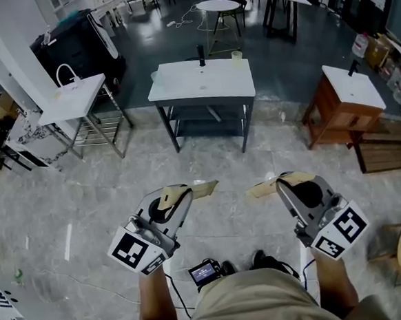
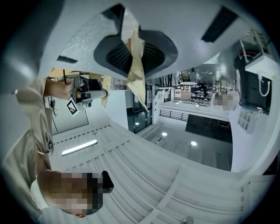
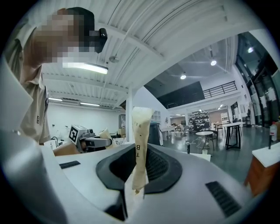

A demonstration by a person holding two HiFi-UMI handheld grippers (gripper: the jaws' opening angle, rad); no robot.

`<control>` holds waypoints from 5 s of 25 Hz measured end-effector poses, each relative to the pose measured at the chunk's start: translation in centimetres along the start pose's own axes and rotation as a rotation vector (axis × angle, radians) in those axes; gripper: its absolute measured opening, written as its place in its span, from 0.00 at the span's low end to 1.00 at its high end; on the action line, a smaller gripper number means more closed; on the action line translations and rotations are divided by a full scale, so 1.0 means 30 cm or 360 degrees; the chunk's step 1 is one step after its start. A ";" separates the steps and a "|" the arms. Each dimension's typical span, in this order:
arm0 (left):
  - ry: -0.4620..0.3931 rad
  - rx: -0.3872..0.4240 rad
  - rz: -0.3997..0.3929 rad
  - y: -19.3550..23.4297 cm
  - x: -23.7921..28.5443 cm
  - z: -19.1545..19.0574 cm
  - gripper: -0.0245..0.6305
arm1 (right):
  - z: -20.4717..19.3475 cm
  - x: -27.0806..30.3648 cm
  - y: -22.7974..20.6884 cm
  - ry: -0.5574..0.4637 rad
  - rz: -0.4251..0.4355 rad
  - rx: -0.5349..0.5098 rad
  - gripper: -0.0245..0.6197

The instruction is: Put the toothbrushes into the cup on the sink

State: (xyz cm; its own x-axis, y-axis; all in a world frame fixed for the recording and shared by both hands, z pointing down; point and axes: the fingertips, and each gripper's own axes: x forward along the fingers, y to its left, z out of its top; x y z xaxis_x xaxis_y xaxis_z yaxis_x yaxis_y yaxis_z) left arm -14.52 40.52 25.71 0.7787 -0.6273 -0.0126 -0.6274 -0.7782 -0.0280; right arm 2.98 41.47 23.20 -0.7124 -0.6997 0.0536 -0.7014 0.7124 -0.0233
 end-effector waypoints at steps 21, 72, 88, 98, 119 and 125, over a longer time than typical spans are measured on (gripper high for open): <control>0.0099 0.0019 0.0058 0.236 0.456 -0.048 0.10 | -0.035 0.202 -0.586 -0.0048 -0.0015 0.0073 0.10; 0.0009 -0.0057 -0.0235 1.594 1.597 -0.171 0.10 | -0.028 1.330 -1.719 0.0081 -0.0286 0.0079 0.10; 0.0116 -0.0027 -0.0055 1.580 2.156 -0.200 0.10 | -0.068 1.310 -2.336 0.0041 -0.0102 0.0153 0.10; 0.0161 -0.0029 0.0200 1.524 2.451 -0.223 0.10 | -0.103 1.302 -2.724 0.0059 0.0107 0.0155 0.10; 0.0220 -0.0153 0.0266 1.877 2.499 -0.339 0.10 | -0.273 1.868 -3.059 0.0156 0.0025 0.0180 0.10; 0.0267 -0.0244 0.0259 2.042 2.512 -0.454 0.10 | -0.464 2.094 -3.186 0.0266 -0.0060 0.0219 0.10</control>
State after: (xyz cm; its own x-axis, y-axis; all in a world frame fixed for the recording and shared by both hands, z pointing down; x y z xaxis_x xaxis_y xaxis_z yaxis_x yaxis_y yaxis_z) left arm 5.61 -54.83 36.66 0.6635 -0.7306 0.1613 -0.7478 -0.6543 0.1126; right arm 25.55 -69.83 42.69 -0.6803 -0.6987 0.2213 -0.7318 0.6639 -0.1536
